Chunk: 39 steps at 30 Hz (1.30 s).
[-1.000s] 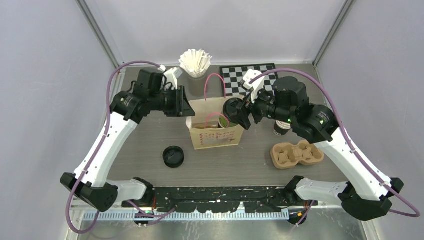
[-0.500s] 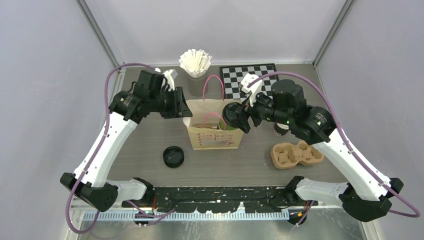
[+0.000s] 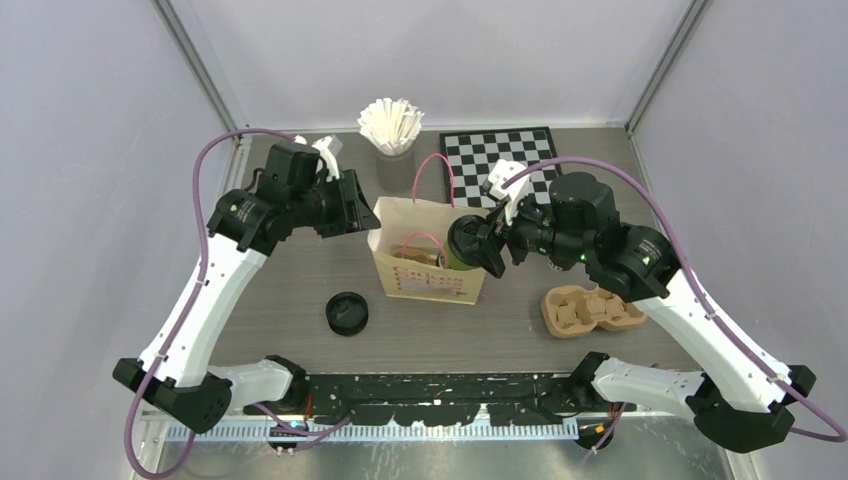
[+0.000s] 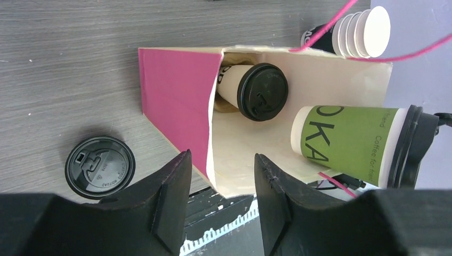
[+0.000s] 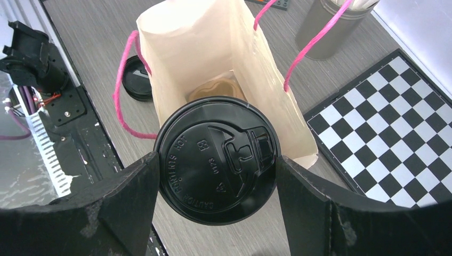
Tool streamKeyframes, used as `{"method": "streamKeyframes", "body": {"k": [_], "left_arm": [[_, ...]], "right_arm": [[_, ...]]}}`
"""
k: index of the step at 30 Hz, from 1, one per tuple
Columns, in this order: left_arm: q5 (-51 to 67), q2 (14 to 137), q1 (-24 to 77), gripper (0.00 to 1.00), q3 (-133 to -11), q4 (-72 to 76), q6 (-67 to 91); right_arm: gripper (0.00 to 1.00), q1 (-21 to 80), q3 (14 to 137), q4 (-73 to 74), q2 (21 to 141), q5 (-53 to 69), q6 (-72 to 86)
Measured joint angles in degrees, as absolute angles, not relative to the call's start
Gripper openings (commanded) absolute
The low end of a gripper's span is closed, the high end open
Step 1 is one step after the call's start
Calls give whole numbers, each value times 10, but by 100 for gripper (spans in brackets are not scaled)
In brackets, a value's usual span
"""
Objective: Pack the takeout coffee
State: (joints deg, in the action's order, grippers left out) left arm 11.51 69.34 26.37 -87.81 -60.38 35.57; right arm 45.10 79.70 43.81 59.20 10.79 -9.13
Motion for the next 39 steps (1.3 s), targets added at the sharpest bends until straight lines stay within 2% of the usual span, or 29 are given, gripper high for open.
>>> {"method": "streamKeyframes", "body": {"k": [5,12,14,18,24,30,39], "left_arm": [[116,703,256,47,-873,-594,352],[119,725,249,37,-872,-585,336],[124,725,247,31,-867,-579,329],[147,725,247,26,-854,-559,312],[196,721,247,0,-830,-532,275],[258,703,246,0,-793,-486,232],[354,618,246,0,-676,-377,180]], "right_arm": [[65,460,788,438,591,108,-91],[64,476,781,438,590,101,-91],[65,481,780,438,587,97,-91],[64,488,778,439,580,90,-91],[64,503,778,439,576,78,-91],[65,519,781,440,581,59,-105],[65,520,791,418,606,38,-163]]}}
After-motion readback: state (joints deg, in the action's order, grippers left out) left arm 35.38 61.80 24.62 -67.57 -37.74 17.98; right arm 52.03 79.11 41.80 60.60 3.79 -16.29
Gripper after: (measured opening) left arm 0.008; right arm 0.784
